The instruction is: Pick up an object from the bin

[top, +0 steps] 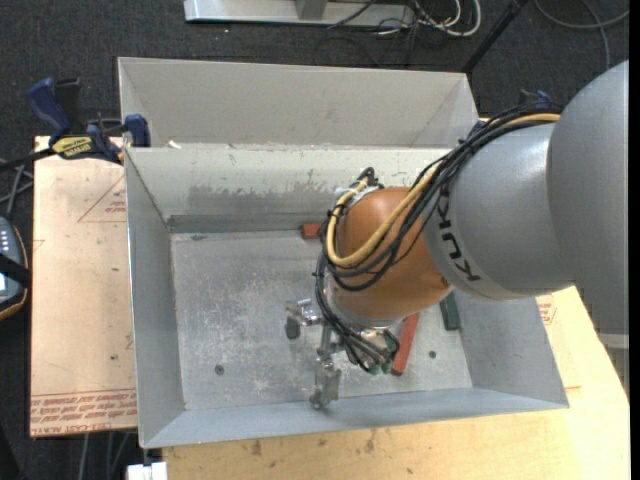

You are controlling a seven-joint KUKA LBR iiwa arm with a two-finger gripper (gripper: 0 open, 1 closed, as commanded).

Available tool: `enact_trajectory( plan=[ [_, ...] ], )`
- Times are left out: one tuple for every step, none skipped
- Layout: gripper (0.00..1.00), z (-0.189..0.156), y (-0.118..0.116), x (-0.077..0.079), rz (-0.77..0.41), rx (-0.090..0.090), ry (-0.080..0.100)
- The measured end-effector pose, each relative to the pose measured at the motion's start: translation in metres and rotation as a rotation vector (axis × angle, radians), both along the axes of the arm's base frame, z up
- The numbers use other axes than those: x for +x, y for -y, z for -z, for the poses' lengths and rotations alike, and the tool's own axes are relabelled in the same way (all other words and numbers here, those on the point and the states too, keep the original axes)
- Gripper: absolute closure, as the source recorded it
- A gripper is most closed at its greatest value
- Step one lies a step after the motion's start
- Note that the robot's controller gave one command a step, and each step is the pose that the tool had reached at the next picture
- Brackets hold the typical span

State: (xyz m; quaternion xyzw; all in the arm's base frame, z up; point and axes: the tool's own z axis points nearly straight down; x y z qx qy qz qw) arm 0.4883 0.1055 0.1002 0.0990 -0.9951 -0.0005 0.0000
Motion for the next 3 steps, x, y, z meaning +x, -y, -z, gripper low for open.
enact_trajectory(
  plan=[
    [0.0, -0.023, 0.058, -0.001, -0.077, 0.0, 0.0],
    [0.0, -0.03, 0.096, 0.001, -0.081, -0.001, 0.002],
    [0.0, -0.025, 0.121, 0.026, -0.193, 0.001, 0.002]
  ],
)
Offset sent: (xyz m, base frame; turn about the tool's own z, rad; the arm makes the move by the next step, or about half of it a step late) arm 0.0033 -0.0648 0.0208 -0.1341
